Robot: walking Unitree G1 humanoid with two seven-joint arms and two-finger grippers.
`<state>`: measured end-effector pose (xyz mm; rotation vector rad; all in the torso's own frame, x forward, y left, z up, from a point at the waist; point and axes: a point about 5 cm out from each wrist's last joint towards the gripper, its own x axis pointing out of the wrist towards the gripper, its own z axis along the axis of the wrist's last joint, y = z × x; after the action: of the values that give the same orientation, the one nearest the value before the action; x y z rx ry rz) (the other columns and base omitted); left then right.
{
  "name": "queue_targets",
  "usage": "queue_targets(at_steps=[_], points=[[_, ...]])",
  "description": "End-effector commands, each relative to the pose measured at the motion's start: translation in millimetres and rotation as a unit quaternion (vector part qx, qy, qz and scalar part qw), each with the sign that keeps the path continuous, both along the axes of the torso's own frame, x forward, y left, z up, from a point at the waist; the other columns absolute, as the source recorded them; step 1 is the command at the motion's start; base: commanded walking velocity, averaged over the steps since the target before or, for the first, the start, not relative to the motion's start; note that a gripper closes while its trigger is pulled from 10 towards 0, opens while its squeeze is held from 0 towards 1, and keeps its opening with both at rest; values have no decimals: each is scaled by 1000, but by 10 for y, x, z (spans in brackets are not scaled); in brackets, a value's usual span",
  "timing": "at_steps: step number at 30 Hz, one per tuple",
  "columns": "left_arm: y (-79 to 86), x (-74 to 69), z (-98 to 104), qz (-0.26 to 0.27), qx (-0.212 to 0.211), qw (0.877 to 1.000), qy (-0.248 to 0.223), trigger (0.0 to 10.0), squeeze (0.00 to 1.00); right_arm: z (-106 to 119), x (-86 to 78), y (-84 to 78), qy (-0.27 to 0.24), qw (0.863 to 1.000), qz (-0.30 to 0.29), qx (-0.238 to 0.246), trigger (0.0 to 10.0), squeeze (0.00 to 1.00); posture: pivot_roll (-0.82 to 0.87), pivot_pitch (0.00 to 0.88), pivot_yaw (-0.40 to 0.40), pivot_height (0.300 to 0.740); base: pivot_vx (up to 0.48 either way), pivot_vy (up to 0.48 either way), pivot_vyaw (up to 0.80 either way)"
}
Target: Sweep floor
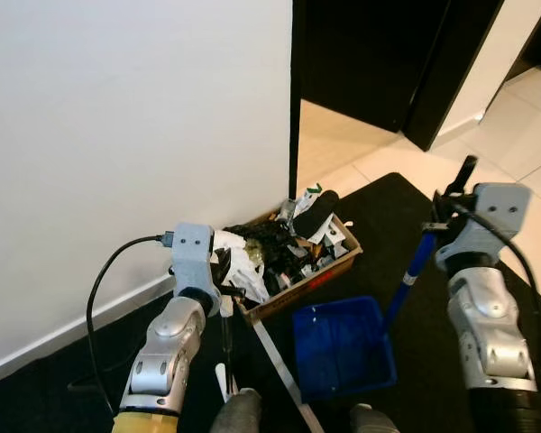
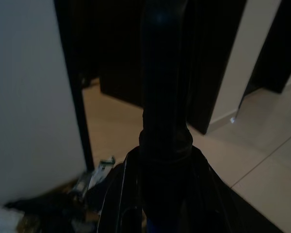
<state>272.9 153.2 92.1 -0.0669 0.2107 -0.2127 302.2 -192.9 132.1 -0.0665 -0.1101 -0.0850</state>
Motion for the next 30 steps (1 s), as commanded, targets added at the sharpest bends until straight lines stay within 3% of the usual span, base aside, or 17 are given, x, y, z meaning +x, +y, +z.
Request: queue_targets(at_steps=[1, 6, 17, 22, 30], points=[[10, -78, -190, 6, -2, 999, 45, 10000, 0, -105, 26, 27, 10, 1000, 5, -8, 10000, 0, 105, 116, 48, 740, 0, 0, 0], [-9, -100, -236, 5, -2, 999, 48, 10000, 0, -423, 79, 95, 54, 998, 11, -20, 10000, 0, 124, 113, 43, 740, 0, 0, 0], [4, -112, -246, 10, -1, 999, 48, 10000, 0, -510, 110, 110, 45, 998, 22, -35, 10000, 0, 125, 106, 36, 740, 0, 0, 0], [-14, -71, -244, 6, -1, 999, 45, 10000, 0, -411, 188, 60, 8, 999, 14, -44, 10000, 0, 115, 101, 43, 740, 0, 0, 0], [-11, -73, -254, 5, 2, 999, 44, 10000, 0, -702, 153, 162, 75, 996, 27, -39, 10000, 0, 127, 101, 38, 740, 0, 0, 0]])
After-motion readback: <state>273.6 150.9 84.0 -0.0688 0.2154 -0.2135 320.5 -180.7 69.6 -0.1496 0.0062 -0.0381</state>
